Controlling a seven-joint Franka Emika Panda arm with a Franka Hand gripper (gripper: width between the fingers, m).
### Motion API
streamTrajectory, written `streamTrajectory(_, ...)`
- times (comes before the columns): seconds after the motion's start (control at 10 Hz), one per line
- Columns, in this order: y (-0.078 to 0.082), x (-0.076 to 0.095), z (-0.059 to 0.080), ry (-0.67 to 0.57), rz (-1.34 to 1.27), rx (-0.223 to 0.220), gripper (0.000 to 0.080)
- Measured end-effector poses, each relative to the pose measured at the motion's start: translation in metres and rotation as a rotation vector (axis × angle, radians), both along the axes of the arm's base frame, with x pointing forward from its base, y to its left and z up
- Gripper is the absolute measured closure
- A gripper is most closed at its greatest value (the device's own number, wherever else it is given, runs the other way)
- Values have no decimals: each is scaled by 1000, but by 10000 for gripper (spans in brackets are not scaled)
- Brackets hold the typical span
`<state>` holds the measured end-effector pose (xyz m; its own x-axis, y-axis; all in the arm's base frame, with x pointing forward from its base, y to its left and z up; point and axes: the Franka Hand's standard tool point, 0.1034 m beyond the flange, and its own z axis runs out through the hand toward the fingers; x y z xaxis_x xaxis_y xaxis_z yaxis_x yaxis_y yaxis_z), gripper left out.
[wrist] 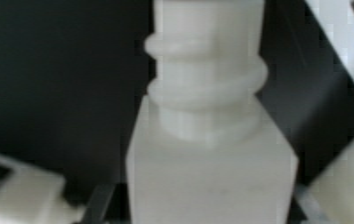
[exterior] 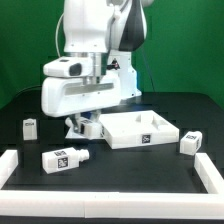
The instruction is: Assemble one leg
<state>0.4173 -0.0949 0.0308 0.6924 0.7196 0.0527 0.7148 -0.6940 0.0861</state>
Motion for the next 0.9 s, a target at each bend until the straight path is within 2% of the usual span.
streamTrajectory(0.1, -11, 0, -5, 6, -13, 0, 534)
streamTrajectory(0.3, -23, -10, -12, 33, -28, 5, 534)
streamTrajectory(0.6, -21, -10, -12, 33, -25, 5, 528)
streamTrajectory(0.7, -21, -10, -12, 33, -25, 5, 313)
streamTrajectory(0.8, -20, -9, -11, 32, -29, 5, 313)
streamTrajectory(0.9, -14, -8, -4, 23, -39, 4, 187)
